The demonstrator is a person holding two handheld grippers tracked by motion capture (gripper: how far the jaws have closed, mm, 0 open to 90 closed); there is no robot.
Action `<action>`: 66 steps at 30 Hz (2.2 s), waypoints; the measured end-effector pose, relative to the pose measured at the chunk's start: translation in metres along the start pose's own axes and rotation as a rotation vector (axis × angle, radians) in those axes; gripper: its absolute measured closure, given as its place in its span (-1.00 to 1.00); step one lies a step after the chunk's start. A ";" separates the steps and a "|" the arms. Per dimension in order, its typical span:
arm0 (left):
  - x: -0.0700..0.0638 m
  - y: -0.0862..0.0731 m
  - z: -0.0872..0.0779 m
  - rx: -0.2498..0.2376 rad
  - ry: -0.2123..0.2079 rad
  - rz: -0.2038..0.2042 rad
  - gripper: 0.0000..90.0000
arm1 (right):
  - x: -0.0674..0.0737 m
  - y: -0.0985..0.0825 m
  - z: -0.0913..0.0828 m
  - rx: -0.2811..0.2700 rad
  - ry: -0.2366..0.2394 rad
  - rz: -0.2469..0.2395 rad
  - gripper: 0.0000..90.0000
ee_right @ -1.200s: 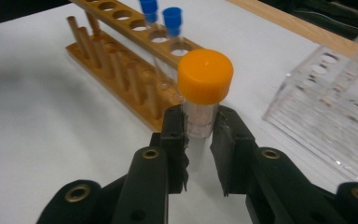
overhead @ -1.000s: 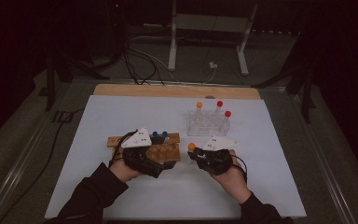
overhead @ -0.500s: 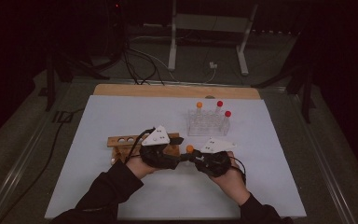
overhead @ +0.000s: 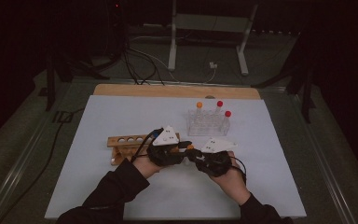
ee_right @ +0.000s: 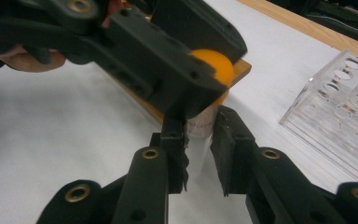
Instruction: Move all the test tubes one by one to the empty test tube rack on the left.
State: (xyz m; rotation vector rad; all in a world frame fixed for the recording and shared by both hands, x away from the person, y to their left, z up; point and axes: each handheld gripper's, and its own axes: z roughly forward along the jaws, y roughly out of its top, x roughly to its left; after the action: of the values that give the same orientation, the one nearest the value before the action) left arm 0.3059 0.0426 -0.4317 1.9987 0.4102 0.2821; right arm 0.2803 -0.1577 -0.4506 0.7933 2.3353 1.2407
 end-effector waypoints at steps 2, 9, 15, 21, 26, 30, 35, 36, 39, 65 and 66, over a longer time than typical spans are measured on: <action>0.000 0.000 0.000 -0.002 0.003 0.005 0.58 | -0.001 0.000 0.000 -0.002 0.003 0.005 0.67; -0.001 0.003 -0.002 -0.009 0.006 0.020 0.60 | -0.001 0.000 -0.002 -0.019 0.011 0.012 0.65; 0.003 0.006 -0.009 -0.019 0.027 0.029 0.60 | -0.004 0.001 -0.005 -0.028 0.008 0.031 0.38; 0.006 0.008 -0.021 -0.026 0.042 0.027 0.60 | -0.007 0.001 -0.008 -0.045 -0.007 0.042 0.17; 0.008 0.011 -0.035 -0.037 0.056 0.025 0.60 | -0.008 0.002 -0.010 -0.053 -0.013 0.046 -0.10; 0.011 0.012 -0.047 -0.041 0.078 0.021 0.60 | -0.008 0.002 -0.009 -0.054 -0.022 0.060 -0.35; 0.015 0.013 -0.062 -0.042 0.111 0.021 0.60 | -0.009 0.003 -0.009 -0.067 -0.031 0.092 -0.70; 0.016 0.013 -0.066 -0.043 0.117 0.019 0.60 | -0.010 0.003 -0.009 -0.069 -0.034 0.100 -0.76; 0.019 0.014 -0.076 -0.050 0.136 0.019 0.60 | -0.011 0.004 -0.009 -0.058 -0.034 0.122 -0.92; 0.065 -0.013 -0.100 -0.066 0.297 -0.044 0.60 | -0.012 0.002 -0.015 -0.093 0.029 0.085 -1.00; 0.066 -0.015 -0.099 -0.062 0.298 -0.046 0.60 | -0.012 0.002 -0.015 -0.094 0.027 0.083 -1.00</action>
State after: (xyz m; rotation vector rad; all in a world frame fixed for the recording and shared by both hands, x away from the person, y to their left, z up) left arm 0.3271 0.1560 -0.4004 1.8877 0.6267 0.5605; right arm 0.2817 -0.1741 -0.4399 0.8549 2.2667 1.3938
